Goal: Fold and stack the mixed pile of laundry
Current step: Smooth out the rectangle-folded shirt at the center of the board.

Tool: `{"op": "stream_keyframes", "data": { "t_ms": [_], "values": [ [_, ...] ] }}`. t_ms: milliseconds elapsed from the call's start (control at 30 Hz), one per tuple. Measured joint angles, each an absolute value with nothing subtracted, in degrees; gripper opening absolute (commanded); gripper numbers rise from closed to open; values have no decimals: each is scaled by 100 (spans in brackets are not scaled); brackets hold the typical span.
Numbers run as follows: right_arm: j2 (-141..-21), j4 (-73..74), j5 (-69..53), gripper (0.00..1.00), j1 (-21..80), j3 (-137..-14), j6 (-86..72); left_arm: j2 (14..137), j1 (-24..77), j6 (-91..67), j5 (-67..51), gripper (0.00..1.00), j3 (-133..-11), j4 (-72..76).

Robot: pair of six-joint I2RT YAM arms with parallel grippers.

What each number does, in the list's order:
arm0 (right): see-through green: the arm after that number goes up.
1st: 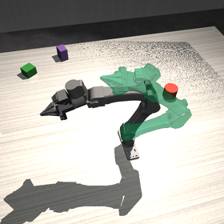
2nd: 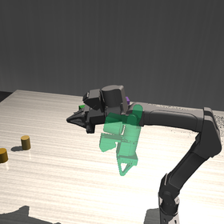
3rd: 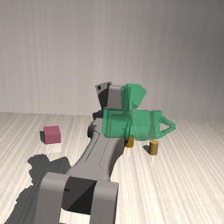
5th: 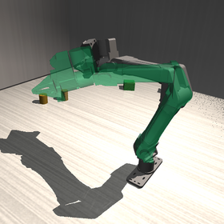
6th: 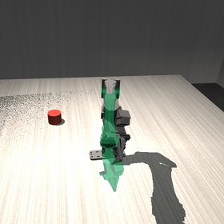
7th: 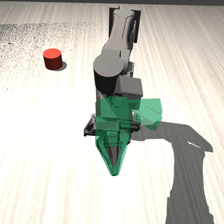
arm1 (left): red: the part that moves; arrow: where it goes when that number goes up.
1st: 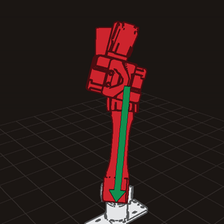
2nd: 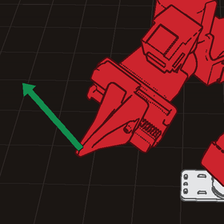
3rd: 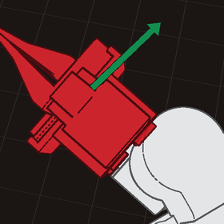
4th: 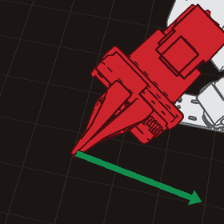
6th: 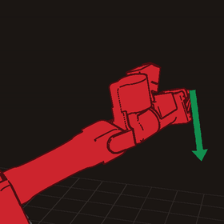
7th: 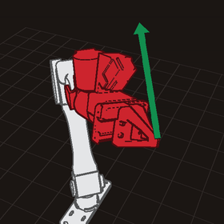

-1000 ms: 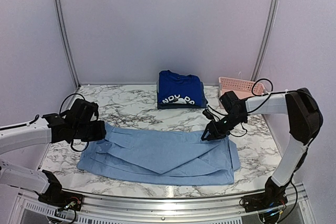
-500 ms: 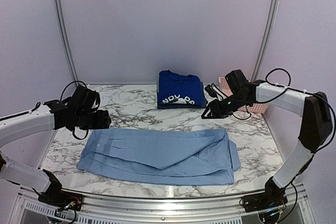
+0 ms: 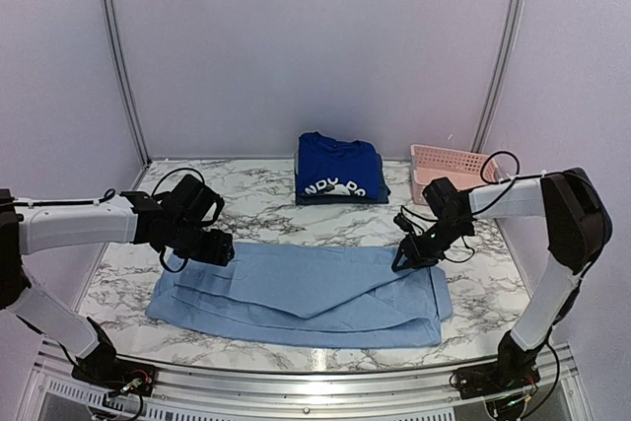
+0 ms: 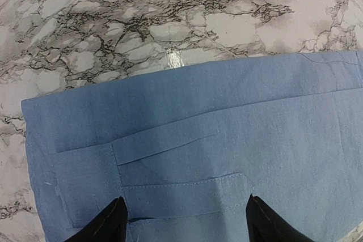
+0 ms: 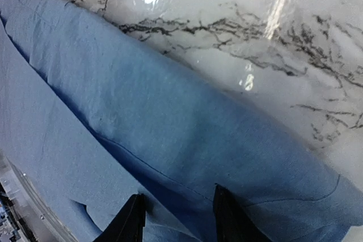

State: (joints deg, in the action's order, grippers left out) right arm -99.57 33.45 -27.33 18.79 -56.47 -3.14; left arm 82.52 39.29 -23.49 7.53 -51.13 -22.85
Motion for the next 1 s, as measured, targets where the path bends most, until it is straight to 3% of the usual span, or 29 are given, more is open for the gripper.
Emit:
{"op": "stream_keyframes", "data": {
  "t_ms": [367, 467, 633, 833, 1000],
  "values": [
    [-10814, 3194, -1745, 42, 1806, -6858, -270, 9214, 3981, -2418, 738, 70, -5116, -2445],
    [-10842, 3288, -1533, 45, 1719, -7011, -272, 9478, 4040, -2438, 742, 76, -5236, -2512],
    [-10403, 3468, -1673, 46, 1660, -7067, -305, 9419, 4049, -2633, 580, 98, -5492, -2517],
    [-9445, 3354, -2117, 46, 2311, -7109, -357, 8217, 3483, -3159, 183, 99, -5454, -2379],
    [-9522, 3026, -2451, 45, 3262, -7142, -565, 7732, 2947, -3330, -373, 98, -5452, -2200]
  ]
}}
